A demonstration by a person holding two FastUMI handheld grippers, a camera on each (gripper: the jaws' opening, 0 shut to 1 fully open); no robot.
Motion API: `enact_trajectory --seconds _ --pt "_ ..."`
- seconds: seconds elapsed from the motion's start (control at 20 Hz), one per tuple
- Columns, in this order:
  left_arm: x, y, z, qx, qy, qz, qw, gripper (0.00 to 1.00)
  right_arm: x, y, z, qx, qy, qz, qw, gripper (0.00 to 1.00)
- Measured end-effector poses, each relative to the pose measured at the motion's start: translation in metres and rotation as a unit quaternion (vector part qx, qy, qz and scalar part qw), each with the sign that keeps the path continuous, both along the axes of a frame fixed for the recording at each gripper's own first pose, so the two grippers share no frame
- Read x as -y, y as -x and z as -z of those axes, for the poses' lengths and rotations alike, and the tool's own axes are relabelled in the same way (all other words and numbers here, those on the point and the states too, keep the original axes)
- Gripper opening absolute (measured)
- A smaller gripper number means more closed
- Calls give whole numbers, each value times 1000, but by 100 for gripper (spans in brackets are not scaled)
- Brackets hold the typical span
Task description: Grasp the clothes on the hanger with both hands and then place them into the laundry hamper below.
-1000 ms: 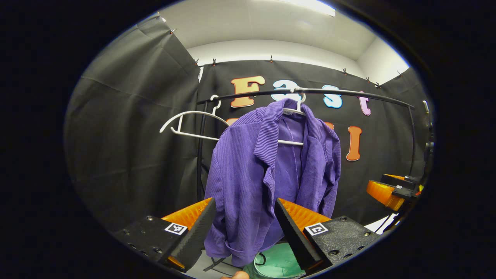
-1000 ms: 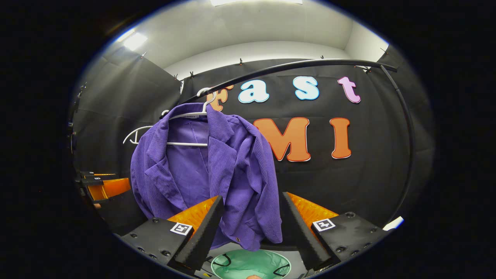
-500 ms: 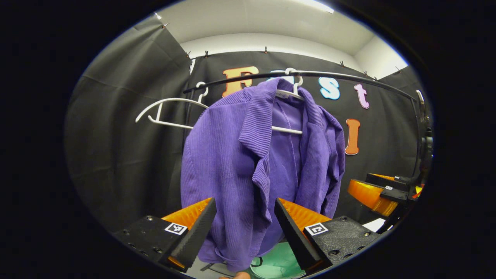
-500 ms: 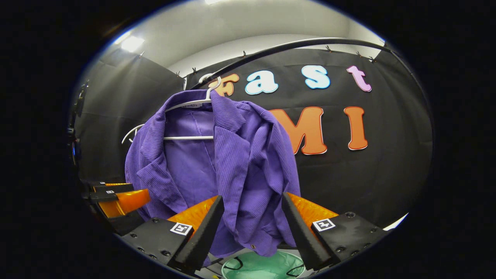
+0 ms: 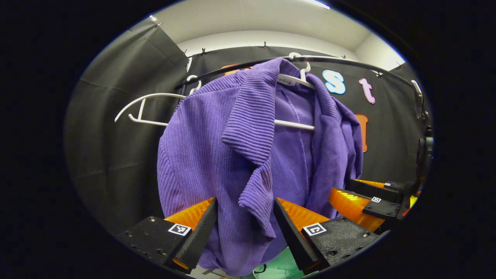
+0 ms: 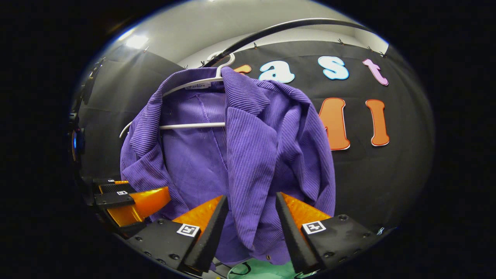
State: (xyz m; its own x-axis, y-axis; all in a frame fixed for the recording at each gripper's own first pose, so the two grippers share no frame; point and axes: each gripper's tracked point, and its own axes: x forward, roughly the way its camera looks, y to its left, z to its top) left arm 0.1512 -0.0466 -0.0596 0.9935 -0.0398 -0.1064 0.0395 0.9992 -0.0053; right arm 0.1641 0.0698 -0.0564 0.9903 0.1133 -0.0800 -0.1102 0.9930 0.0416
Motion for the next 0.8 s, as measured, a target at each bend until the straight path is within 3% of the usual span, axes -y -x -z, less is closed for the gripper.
enact_trajectory --seconds 0.15,0.2,0.25,0.35,0.45,0.6,0.65,0.7,0.75,0.8 --pt "0 -13 2 6 22 1 1000 76 -5 -17 9 -13 -13 -1 1000 67" --pt "-1 -17 3 4 26 0 1000 73 -3 -23 13 -18 -19 3 1000 54" --pt "-6 -20 4 3 28 -9 1000 60 -3 -25 14 -21 -26 3 999 41" --pt "-12 -27 7 1 44 -15 999 34 -1 -28 17 -28 -34 0 999 48" --pt "-14 -28 8 -3 69 -16 997 5 -3 -26 13 -24 -49 -18 998 48" --pt "-10 -22 4 -1 69 17 998 0 8 -28 9 -25 -47 -15 998 10" --pt "-13 -18 2 0 61 18 998 0 13 -23 5 -28 -52 -20 998 3" --pt "-13 -14 -2 1 54 19 998 0 17 -23 1 -33 -62 -27 997 16" --pt "-14 -11 -5 4 47 22 999 0 22 -22 -3 -38 -72 -32 996 10" --pt "-15 -6 -9 6 40 23 999 0 29 -21 -6 -40 -81 -34 995 10"
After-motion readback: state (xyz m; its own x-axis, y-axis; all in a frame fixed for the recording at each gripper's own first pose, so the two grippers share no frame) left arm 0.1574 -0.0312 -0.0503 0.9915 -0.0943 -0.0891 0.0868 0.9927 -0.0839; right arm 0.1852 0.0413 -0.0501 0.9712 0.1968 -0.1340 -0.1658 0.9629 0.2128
